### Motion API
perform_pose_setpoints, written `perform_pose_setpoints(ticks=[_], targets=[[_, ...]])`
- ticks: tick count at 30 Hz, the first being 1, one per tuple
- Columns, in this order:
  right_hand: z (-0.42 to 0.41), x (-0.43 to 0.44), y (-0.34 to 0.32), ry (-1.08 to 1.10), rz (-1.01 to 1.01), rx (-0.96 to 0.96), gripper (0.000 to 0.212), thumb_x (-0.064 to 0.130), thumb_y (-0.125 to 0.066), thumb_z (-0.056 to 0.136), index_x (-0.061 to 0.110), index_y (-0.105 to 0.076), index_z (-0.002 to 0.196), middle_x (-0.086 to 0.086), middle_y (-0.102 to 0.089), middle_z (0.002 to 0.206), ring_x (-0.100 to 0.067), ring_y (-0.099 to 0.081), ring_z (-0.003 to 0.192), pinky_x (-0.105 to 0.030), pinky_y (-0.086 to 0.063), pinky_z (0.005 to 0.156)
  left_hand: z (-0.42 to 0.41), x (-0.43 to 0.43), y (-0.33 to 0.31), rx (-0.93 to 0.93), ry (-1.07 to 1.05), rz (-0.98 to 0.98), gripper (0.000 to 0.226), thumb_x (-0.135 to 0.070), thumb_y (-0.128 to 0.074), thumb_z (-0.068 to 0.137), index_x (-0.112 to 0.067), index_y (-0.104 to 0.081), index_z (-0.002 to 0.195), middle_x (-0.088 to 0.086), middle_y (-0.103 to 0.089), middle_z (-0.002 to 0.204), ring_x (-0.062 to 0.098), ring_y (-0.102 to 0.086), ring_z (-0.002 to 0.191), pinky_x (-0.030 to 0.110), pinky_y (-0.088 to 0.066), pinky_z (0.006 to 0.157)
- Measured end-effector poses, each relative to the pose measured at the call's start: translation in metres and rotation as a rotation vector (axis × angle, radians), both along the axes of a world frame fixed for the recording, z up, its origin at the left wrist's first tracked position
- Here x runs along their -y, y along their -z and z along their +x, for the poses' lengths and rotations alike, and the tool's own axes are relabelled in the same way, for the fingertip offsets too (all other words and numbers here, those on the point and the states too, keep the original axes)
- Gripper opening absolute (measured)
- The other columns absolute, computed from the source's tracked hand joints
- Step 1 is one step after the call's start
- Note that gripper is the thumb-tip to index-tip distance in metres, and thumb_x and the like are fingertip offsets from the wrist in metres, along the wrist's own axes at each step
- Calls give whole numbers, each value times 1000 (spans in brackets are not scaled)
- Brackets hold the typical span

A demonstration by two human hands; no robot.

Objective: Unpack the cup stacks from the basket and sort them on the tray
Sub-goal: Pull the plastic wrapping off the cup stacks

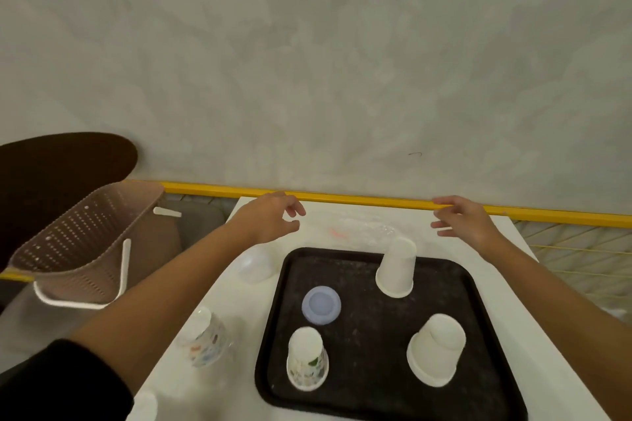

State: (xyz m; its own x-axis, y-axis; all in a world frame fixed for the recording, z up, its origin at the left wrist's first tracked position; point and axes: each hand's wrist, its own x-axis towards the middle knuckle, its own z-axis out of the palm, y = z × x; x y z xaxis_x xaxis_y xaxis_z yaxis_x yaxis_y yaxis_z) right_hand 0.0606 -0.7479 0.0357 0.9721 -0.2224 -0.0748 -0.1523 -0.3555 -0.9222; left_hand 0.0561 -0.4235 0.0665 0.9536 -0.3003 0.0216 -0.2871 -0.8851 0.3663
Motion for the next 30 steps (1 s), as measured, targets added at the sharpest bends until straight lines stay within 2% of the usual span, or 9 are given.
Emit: perform_pose_setpoints(ticks=[3, 7, 11, 14, 17, 19, 22, 26, 30], targets=[[-33, -18, -18, -79, -31, 54, 24, 3, -53, 91, 6, -58, 114, -9, -58, 88, -20, -63, 73, -27, -54, 68, -33, -13, -9, 6, 11, -60, 22, -24, -58, 88, -22, -61, 110, -3, -59, 111, 12, -52, 98, 23, -42, 82], [-75, -46, -39, -166, -37, 77, 21, 5, -54, 90, 7, -60, 110, -13, -58, 95, -22, -65, 76, -26, -57, 68, -81, -41, -10, 48, 6, -30, 23, -30, -56, 89, -28, -58, 111, -8, -58, 110, 10, -52, 100, 27, -45, 85], [-112, -81, -54, -260, -47, 51, 16, 6, -56, 90, 10, -61, 104, -8, -59, 90, -26, -66, 81, -37, -56, 81, -134, -74, -3, 51, -31, -107, 33, -40, -56, 88, -30, -51, 119, -12, -56, 109, 6, -50, 100, 22, -40, 82], [-135, -110, -58, -343, -55, 26, 13, 7, -57, 90, 14, -61, 100, -8, -62, 90, -22, -67, 80, -29, -57, 75, -170, -103, 10, -15, -95, -180, 48, -54, -58, 80, -34, -46, 121, -14, -54, 111, 6, -48, 106, 25, -42, 86], [-154, -139, -51, -416, -83, -29, 15, 10, -56, 90, 14, -61, 104, -6, -63, 91, -15, -66, 78, -20, -56, 69, -199, -124, 34, -120, -174, -255, 66, -73, -61, 62, -38, -44, 115, -12, -54, 113, 8, -49, 109, 28, -43, 89], [-165, -158, -41, -451, -79, -86, 16, 10, -55, 91, 12, -60, 106, -6, -63, 90, -14, -65, 77, -19, -55, 67, -214, -129, 52, -197, -194, -236, 70, -65, -68, 63, -34, -45, 121, -10, -50, 119, 10, -46, 116, 28, -40, 94], [-179, -184, -18, -478, -67, -175, 15, 10, -54, 91, 13, -60, 105, -5, -62, 91, -13, -63, 77, -20, -55, 68, -228, -131, 74, -281, -143, -40, 87, -64, -69, 63, -33, -32, 136, -11, -35, 137, 12, -35, 128, 36, -36, 105], [-200, -210, 18, -434, 32, -265, 14, 6, -54, 89, 12, -60, 101, -8, -60, 94, -12, -62, 73, -18, -54, 64, -233, -129, 92, -193, -85, 222, 101, -64, -70, 62, -29, -20, 142, -6, -25, 140, 19, -32, 124, 35, -42, 99], [-225, -222, 55, -388, 152, -355, 13, 6, -54, 90, 14, -61, 96, -7, -61, 88, -14, -63, 73, -21, -55, 66, -230, -134, 103, -88, -101, 154, 69, -39, -70, 73, -22, -36, 131, 2, -36, 128, 24, -45, 105, 32, -41, 89]])
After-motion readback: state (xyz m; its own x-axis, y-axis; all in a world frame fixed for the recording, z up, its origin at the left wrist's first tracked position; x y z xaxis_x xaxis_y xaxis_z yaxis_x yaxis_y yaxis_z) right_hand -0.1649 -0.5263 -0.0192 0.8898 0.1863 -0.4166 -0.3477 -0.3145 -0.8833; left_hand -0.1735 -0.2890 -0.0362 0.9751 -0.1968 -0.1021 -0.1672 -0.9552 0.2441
